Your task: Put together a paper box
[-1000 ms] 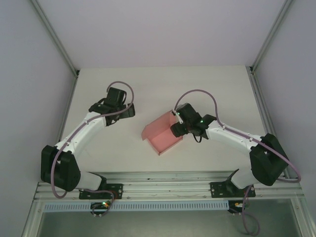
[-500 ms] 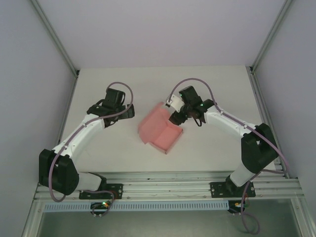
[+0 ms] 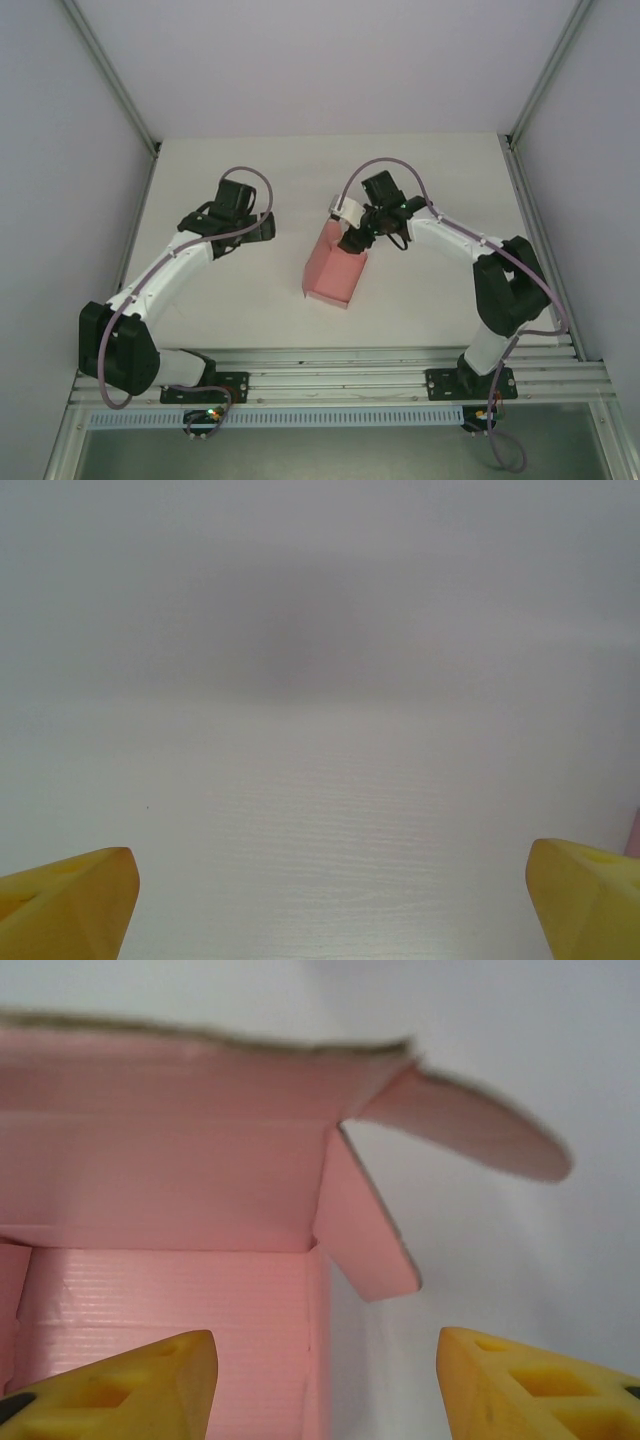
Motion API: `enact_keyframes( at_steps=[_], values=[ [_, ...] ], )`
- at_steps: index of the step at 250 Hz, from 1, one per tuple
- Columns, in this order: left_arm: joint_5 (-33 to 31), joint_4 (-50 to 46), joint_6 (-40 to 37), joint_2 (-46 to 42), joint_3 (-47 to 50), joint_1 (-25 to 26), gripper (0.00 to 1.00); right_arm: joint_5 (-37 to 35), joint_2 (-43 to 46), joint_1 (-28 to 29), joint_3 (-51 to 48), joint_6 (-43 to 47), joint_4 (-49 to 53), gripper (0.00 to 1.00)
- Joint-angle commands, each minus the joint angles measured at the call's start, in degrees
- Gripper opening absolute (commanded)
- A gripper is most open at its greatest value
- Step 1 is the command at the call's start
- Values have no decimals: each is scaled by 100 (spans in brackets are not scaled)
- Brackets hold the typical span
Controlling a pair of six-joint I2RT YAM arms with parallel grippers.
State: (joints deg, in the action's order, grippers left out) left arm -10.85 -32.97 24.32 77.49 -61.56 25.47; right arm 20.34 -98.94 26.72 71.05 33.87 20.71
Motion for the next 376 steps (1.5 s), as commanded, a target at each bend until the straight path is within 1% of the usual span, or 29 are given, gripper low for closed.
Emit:
enact_keyframes(
  at_steps=[1,30,44,59,70,103,118,147,167,182,208,227,236,250,264,278,288,303,322,335,350,376],
  values=[
    [33,-69,-129,41,-102,62,100,839,-382,-113,306,533,-12,58],
    [-22,-127,-136,47,-124,89,100,1127,-610,-134,432,700,-82,54],
    [-15,-124,-151,51,-137,106,100,1137,-699,-150,501,602,-229,48],
    [-19,-146,-163,56,-154,111,100,1187,-767,-169,570,571,-292,44],
    [-22,-144,-172,72,-161,124,100,1254,-783,-167,623,545,-329,39],
    [-51,-156,-180,83,-163,142,100,1403,-754,-172,645,573,-313,30],
    [-58,-157,-173,101,-176,150,100,1382,-750,-180,653,582,-286,24],
    [-58,-153,-181,128,-192,151,100,1479,-733,-190,635,553,-169,7],
    [-89,-182,-180,131,-236,155,100,1438,-656,-193,541,378,-320,0],
    [-111,-222,-208,126,-297,159,100,1227,-573,-198,418,195,-514,0],
    [-180,-313,-353,113,-463,157,100,562,-330,-194,110,-322,-968,0],
    [-293,-458,-426,85,-612,145,100,-423,-111,-196,-135,-1119,-1357,0],
    [-304,-490,-459,65,-650,133,100,-1052,4,-183,-204,-1607,-1385,0],
    [-271,-480,-495,7,-666,109,100,-1969,161,-145,-244,-2485,-1285,0],
    [-159,-394,-534,-40,-652,72,100,-2531,286,-129,-275,-3241,-985,0],
    [15,-234,-629,-83,-600,47,100,-2727,425,-59,-452,-3594,-869,0],
    [235,-64,-767,-119,-542,17,100,-2745,523,13,-635,-3649,-954,0],
    [898,355,-1076,-210,-356,-15,100,-2910,664,90,-801,-3929,-1007,0],
    [1850,941,-1588,-334,9,-6,100,-3218,765,96,-736,-4629,-578,0],
    [2269,1272,-1887,-378,196,74,100,-3287,835,113,-757,-4933,-388,0],
    [2485,1605,-2285,-358,320,247,100,-3194,947,156,-885,-5053,-477,0],
    [2491,1828,-2888,-41,232,463,100,-2898,1099,170,-1062,-4904,-731,0]
  ],
)
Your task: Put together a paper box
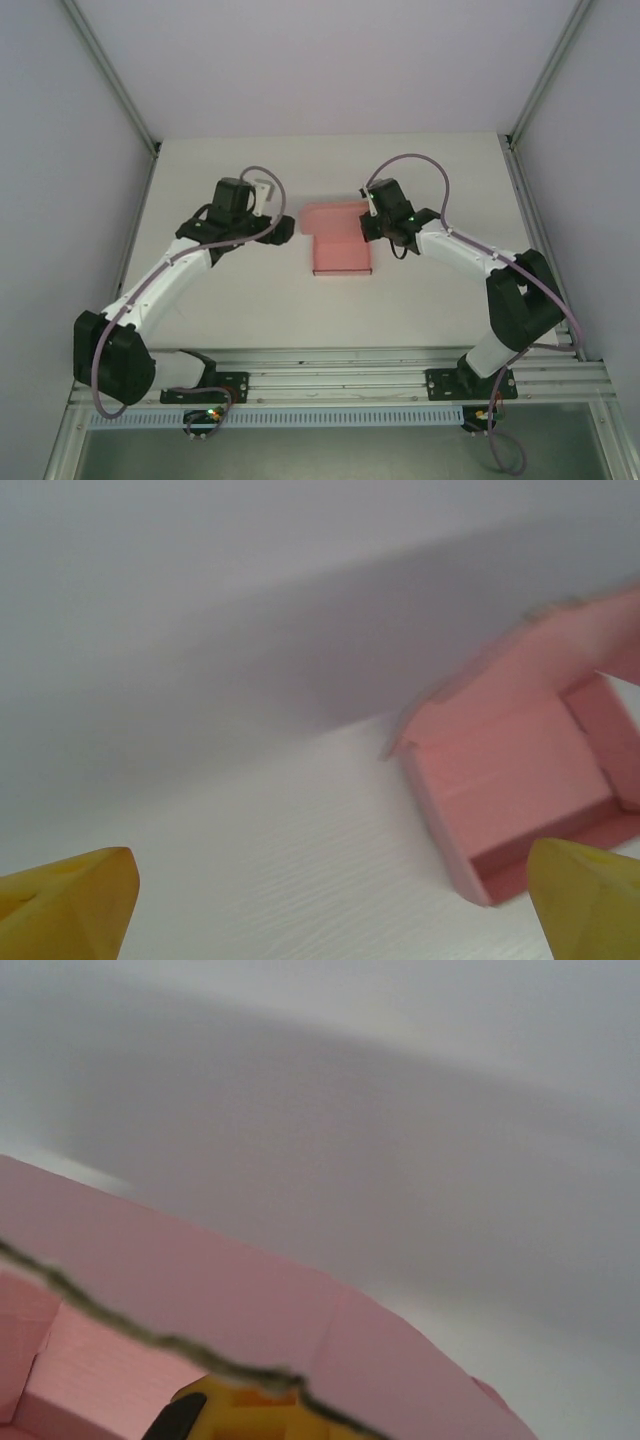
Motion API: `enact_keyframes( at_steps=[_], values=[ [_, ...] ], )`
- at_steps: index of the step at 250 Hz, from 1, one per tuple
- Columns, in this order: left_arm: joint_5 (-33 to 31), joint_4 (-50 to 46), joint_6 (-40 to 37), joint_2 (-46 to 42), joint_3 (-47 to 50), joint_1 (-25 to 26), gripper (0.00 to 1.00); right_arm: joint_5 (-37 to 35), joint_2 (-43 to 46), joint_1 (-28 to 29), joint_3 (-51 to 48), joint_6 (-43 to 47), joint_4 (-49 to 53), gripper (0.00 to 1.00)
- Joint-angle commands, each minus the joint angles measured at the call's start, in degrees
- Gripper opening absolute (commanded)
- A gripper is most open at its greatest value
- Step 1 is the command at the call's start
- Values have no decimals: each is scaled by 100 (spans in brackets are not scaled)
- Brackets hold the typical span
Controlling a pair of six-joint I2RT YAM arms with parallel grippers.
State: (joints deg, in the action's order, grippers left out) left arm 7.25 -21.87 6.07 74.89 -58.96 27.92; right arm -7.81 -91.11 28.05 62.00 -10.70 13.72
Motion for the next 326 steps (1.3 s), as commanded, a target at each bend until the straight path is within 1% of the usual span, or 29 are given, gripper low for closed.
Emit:
enact_keyframes(
  at_steps=[1,21,34,61,84,105,121,130,146,154,167,206,227,246,261,266,278,285,313,326],
  values=[
    [672,714,-1072,236,-41,220,100,-77,319,39,-151,-440,-34,0],
    [702,547,-1313,651,-366,172,100,-75,348,41,-105,-283,12,0],
    [754,384,-1465,947,-639,144,97,-14,353,43,-100,-108,2,0],
    [1105,-57,-1909,1532,-1223,135,92,219,327,47,-111,87,-91,0],
    [1056,-158,-2071,1875,-1569,71,89,309,266,53,-107,189,-97,0],
    [1547,-301,-2164,2162,-1884,-132,86,284,229,52,-86,239,-54,0],
    [1864,-542,-2320,2406,-2157,-184,80,330,213,50,-79,271,-54,0],
    [1868,-675,-2432,2537,-2300,-169,77,345,198,50,-75,278,-51,0],
    [1808,-834,-2585,2730,-2465,-147,66,347,162,47,-57,275,-14,0],
    [1783,-897,-2604,2815,-2545,-147,64,329,133,47,-19,279,22,0],
    [1764,-1095,-2656,2938,-2695,-147,57,280,113,50,14,295,70,0],
    [1598,-1100,-2746,3065,-2739,-147,56,348,126,45,49,347,61,0],
    [1585,-1014,-2787,3134,-2806,-147,58,421,145,43,58,388,52,0],
    [1695,-1118,-2787,3278,-3012,-147,55,436,147,51,67,402,72,0],
    [1787,-1215,-2813,3382,-3141,-151,45,421,138,49,76,404,94,0],
    [1797,-1246,-2817,3410,-3182,-142,37,402,141,53,75,396,88,0],
    [1754,-1376,-2824,3463,-3282,-130,13,348,133,51,84,358,100,0],
    [1678,-1423,-2783,3477,-3321,-121,1,311,124,48,87,334,97,0],
    [1297,-1375,-2585,3325,-3162,-22,0,88,85,50,110,114,13,0],
    [891,-1191,-2361,3190,-3011,82,0,-72,60,43,173,-66,8,0]
  ],
)
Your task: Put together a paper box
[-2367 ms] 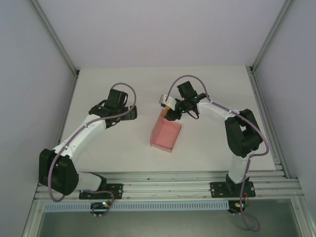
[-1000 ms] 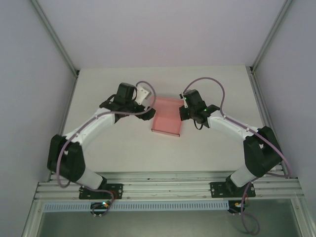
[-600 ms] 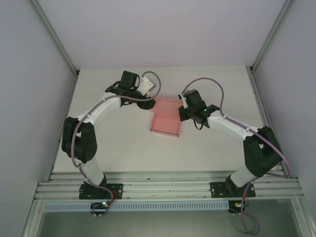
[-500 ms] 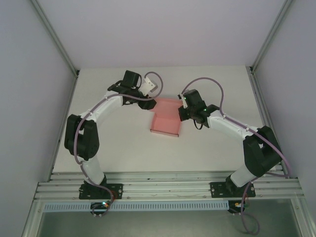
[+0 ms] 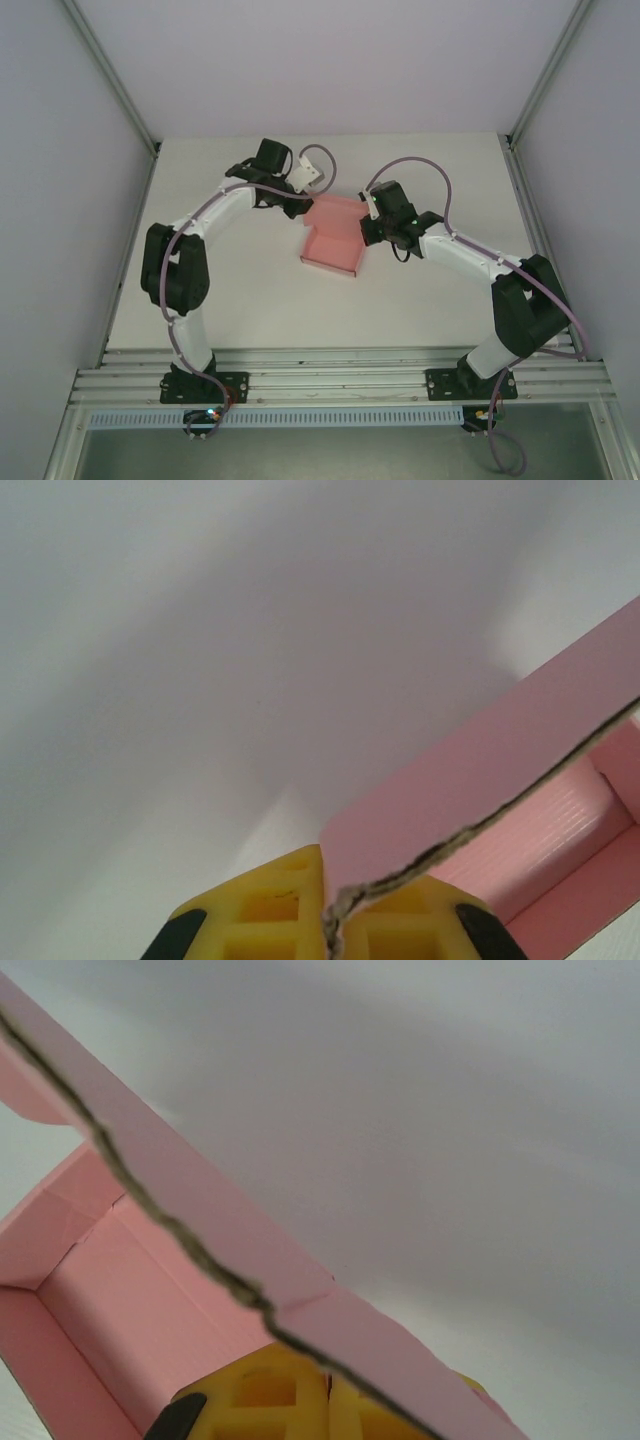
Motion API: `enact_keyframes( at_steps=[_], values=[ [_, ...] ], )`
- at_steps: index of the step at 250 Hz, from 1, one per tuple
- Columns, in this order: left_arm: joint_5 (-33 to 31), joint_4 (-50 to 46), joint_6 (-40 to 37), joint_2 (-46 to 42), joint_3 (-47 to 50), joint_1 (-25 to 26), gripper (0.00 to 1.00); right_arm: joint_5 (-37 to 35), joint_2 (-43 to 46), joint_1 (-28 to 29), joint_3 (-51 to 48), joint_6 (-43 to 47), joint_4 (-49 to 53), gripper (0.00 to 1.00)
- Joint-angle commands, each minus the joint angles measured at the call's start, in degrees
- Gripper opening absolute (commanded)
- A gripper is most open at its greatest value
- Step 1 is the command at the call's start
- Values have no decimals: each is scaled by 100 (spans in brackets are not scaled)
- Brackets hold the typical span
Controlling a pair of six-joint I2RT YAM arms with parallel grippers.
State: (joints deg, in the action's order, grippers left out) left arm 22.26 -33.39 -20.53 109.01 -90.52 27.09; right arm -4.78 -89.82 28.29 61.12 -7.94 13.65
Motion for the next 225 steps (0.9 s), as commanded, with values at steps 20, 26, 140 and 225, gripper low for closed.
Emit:
enact_keyframes(
  at_steps=[20,26,140,225],
  values=[
    [-1457,233,750,-403,331,413,0,-738,-119,87,389,-554,19,0],
    [-1718,302,923,-435,355,496,0,-853,-130,110,427,-630,11,0],
    [-2799,2055,4656,-761,1397,983,3,-2220,-288,427,-84,-2445,-1993,0],
    [-3026,3269,5221,-1057,2381,1061,3,-2972,-713,449,-384,-2989,-2534,3]
  ],
)
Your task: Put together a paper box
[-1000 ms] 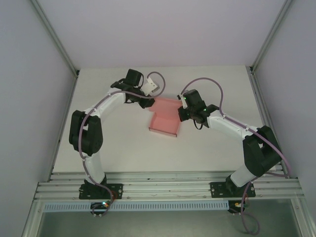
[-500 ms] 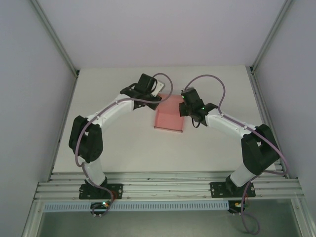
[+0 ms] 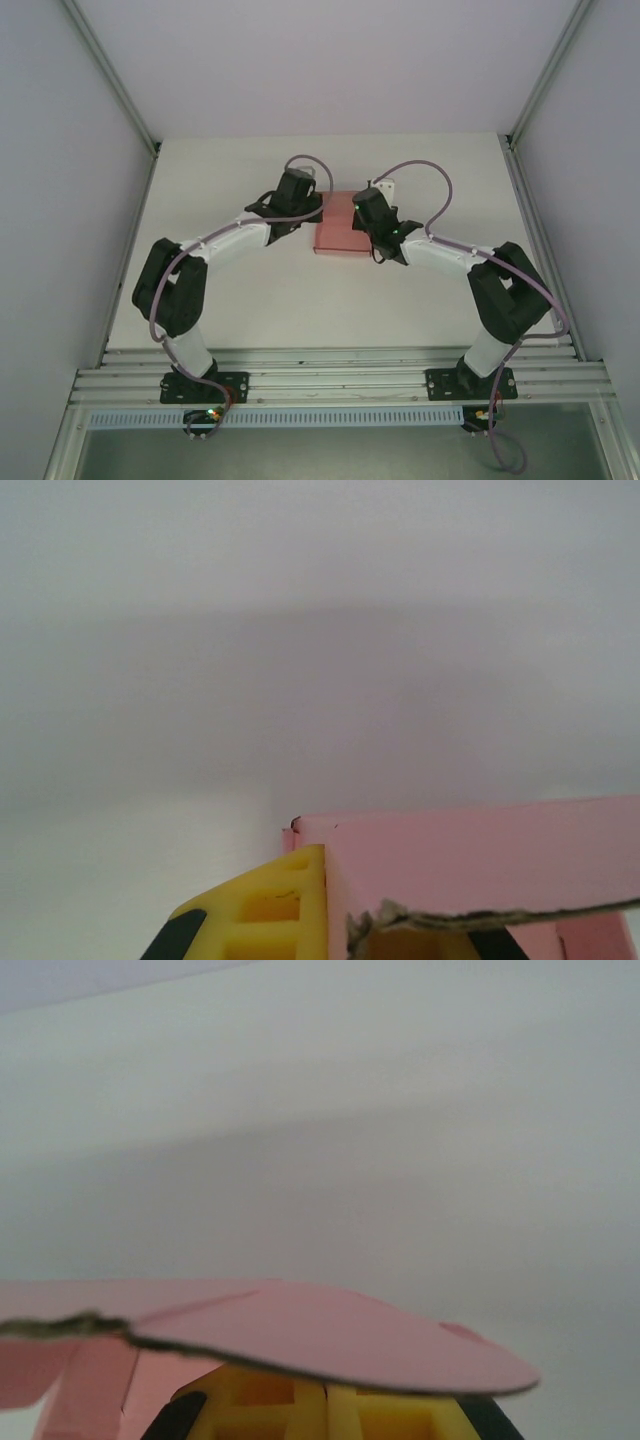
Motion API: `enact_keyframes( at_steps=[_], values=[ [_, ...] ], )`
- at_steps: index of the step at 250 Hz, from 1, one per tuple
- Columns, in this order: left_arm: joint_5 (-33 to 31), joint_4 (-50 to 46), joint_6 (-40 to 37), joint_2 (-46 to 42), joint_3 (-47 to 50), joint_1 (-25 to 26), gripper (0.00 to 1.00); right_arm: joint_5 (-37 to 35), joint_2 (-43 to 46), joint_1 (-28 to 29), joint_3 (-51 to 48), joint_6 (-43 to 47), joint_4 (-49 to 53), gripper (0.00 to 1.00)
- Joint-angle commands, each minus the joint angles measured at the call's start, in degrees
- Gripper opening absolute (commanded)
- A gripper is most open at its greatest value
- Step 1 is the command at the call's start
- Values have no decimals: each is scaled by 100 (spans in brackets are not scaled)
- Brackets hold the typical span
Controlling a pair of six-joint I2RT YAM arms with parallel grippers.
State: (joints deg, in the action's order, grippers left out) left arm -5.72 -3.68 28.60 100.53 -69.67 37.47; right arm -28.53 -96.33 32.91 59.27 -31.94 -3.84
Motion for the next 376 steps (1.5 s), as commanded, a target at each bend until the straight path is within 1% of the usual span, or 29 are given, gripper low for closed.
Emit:
enact_keyframes(
  at_steps=[1,30,61,81,108,147,169,186,196,217,230,240,252,258,268,281,298,307,314,318,322,324,345,365,376],
  values=[
    [-233,303,301,-213,305,23,3,-598,-66,-12,-210,-591,-803,3],
    [-360,375,-2,-351,546,159,4,-459,-68,15,-580,-344,-1456,3],
    [-434,620,-217,-388,780,340,4,-346,-2,156,-950,302,-2039,4],
    [-695,802,-330,-418,981,510,3,-267,78,182,-1222,475,-2208,3],
    [-1147,1353,-445,-556,1491,749,4,-169,180,194,-1607,498,-2424,3],
    [-1124,2181,-466,-766,2199,929,8,-12,313,200,-2127,453,-2804,2],
    [-1008,2567,-481,-842,2501,1039,10,175,407,285,-2352,473,-3009,2],
    [-987,2732,-573,-868,2641,1166,12,145,422,393,-2450,619,-3075,2],
    [-1104,2741,-566,-881,2672,1245,15,54,429,443,-2466,645,-2992,2],
    [-1033,2756,-659,-968,2713,1331,23,-57,431,480,-2546,698,-2936,2],
    [-1025,2614,-664,-1062,2715,1367,27,-82,456,491,-2624,729,-2932,0],
    [-1046,2483,-642,-1159,2704,1393,33,-114,492,505,-2691,785,-2963,0],
    [-1063,2290,-619,-1279,2697,1423,35,-164,518,515,-2780,786,-2981,0],
    [-1064,2203,-627,-1342,2697,1435,37,-170,541,526,-2814,795,-2982,0],
    [-1105,2038,-591,-1454,2687,1460,46,-170,582,530,-2879,812,-2972,0],
    [-1122,1856,-534,-1614,2702,1483,65,-173,613,541,-2939,835,-2978,0],
    [-1137,1615,-506,-1814,2698,1520,67,-229,621,568,-3020,880,-3030,0],
    [-1137,1446,-485,-1914,2672,1526,73,-227,625,583,-3043,923,-3044,0],
    [-1157,1300,-430,-1994,2648,1535,82,-215,636,610,-3051,981,-3053,0],
    [-1172,1221,-382,-2048,2643,1535,88,-241,646,613,-3052,1002,-3040,0],
    [-1200,1164,-336,-2096,2636,1541,97,-277,656,635,-3039,1012,-3028,0],
    [-1203,1110,-313,-2118,2628,1543,99,-296,659,644,-3051,1016,-3020,0],
    [-1190,781,-120,-2399,2601,1542,100,-360,716,714,-3044,1103,-2987,2],
    [-1143,435,124,-2690,2533,1527,100,-396,753,768,-3014,1129,-2934,2],
    [-1180,219,403,-2873,2511,1520,100,-456,759,796,-2992,1111,-2909,2]
  ],
)
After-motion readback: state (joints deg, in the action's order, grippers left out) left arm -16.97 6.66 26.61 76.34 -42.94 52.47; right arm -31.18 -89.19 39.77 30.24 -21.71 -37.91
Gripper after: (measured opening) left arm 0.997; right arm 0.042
